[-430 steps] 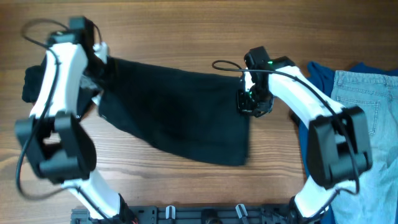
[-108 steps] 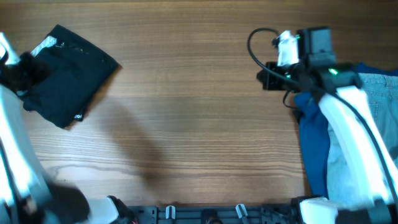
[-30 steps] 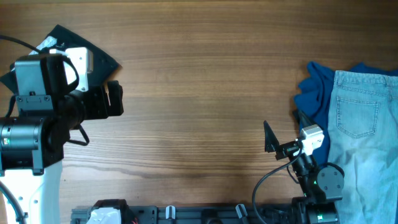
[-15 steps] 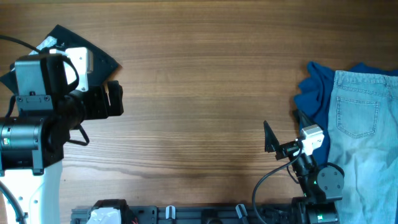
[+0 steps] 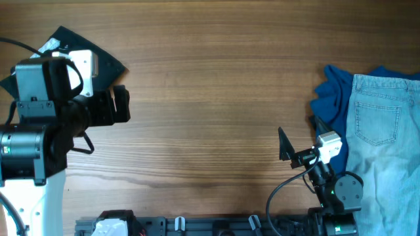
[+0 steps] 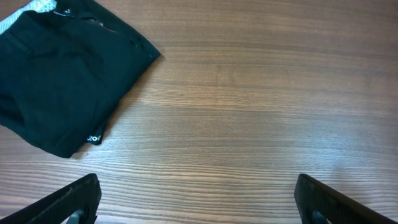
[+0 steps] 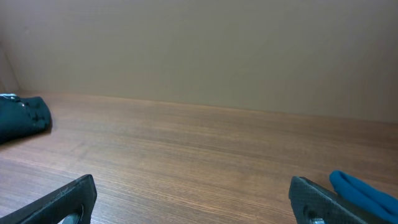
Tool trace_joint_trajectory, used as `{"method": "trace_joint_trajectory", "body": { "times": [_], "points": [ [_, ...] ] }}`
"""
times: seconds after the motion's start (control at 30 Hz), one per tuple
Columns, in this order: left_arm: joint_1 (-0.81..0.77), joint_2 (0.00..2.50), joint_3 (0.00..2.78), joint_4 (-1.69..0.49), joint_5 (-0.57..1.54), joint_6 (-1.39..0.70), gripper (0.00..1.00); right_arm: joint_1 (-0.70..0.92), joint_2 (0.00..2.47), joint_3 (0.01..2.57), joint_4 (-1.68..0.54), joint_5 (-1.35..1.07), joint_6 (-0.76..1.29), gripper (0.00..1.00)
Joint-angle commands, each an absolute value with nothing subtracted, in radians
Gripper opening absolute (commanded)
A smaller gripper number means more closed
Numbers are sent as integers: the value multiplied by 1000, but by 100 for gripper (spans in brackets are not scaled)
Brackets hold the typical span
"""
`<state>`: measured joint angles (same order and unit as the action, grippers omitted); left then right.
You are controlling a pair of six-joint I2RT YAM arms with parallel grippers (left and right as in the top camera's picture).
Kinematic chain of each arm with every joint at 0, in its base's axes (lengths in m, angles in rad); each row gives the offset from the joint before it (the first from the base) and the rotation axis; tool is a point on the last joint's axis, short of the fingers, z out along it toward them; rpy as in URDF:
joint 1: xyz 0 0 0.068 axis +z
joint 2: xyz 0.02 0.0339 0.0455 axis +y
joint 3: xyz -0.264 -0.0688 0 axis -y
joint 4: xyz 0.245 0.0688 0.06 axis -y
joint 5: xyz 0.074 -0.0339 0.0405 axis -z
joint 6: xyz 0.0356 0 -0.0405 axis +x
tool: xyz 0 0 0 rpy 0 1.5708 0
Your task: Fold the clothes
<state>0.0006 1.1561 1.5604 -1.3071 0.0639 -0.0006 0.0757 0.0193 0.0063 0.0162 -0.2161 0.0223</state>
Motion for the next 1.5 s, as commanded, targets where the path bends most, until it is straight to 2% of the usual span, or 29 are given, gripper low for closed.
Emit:
{"method": "trace_joint_trajectory", "body": {
  "times": [0.0,0.13,0.43,0.63,1.07,1.23,1.47],
  "points": [
    [-5,1082,1557,-1322,47,22,100,72,4,5,21,-225,36,100],
    [-5,963,1527,-1301,23,23,100,72,4,5,21,-225,36,100],
    [-5,542,1021,-689,9,16,100,72,4,5,21,-225,36,100],
    [-5,332,664,-430,6,-45,100,72,4,5,21,-225,36,100],
    [-5,3,156,-146,-2,-173,100,72,4,5,21,-225,36,100],
    [-5,3,24,-36,-9,-200,100,72,4,5,21,-225,36,100],
    [-6,3,6,-71,-9,-203,100,72,4,5,21,-225,36,100]
  ]
}}
